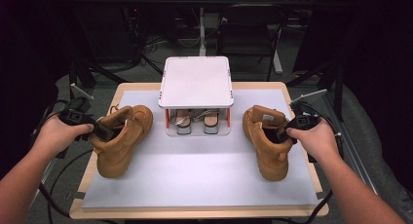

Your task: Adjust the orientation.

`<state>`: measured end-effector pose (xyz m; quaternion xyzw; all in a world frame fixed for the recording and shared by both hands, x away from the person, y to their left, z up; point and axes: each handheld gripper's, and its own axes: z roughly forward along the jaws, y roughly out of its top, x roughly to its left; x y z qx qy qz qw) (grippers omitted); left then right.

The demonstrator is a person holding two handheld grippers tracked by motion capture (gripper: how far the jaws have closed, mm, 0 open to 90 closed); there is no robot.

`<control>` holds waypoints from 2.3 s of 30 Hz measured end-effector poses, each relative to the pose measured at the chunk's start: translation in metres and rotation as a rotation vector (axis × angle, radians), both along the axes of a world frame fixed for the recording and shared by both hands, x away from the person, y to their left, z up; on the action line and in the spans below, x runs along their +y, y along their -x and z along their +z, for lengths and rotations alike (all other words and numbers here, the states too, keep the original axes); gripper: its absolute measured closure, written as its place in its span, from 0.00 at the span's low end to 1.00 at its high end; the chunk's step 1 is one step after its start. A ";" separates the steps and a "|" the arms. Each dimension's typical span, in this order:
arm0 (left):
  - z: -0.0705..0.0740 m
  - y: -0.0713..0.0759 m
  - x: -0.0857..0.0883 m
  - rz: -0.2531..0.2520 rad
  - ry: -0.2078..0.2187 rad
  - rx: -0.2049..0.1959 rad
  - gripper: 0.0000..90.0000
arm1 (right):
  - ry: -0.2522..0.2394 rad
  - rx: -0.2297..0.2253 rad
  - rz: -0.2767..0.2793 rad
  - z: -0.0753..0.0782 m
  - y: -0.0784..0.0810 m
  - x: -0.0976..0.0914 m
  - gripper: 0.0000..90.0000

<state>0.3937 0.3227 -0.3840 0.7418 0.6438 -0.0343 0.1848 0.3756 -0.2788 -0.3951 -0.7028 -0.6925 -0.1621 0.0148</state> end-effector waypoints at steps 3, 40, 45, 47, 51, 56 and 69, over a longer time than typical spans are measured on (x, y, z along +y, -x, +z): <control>0.007 -0.001 0.000 0.007 0.012 -0.017 0.93 | 0.000 -0.006 -0.002 0.005 -0.001 0.001 0.93; 0.091 -0.014 0.010 0.096 0.051 -0.104 0.92 | -0.043 -0.107 -0.090 0.096 -0.019 0.006 0.93; 0.102 -0.018 0.007 0.100 0.050 -0.108 0.92 | -0.048 -0.118 -0.098 0.108 -0.024 0.009 0.93; 0.106 -0.020 0.004 0.099 0.040 -0.111 0.92 | -0.044 -0.125 -0.099 0.113 -0.027 0.011 0.93; 0.115 -0.026 -0.002 0.097 0.043 -0.115 0.92 | -0.038 -0.135 -0.102 0.124 -0.033 0.018 0.93; 0.123 -0.035 -0.009 0.100 0.049 -0.117 0.92 | -0.041 -0.153 -0.097 0.137 -0.042 0.027 0.93; 0.135 -0.061 -0.037 0.117 0.069 -0.159 0.92 | -0.032 -0.183 -0.090 0.152 -0.071 0.058 0.93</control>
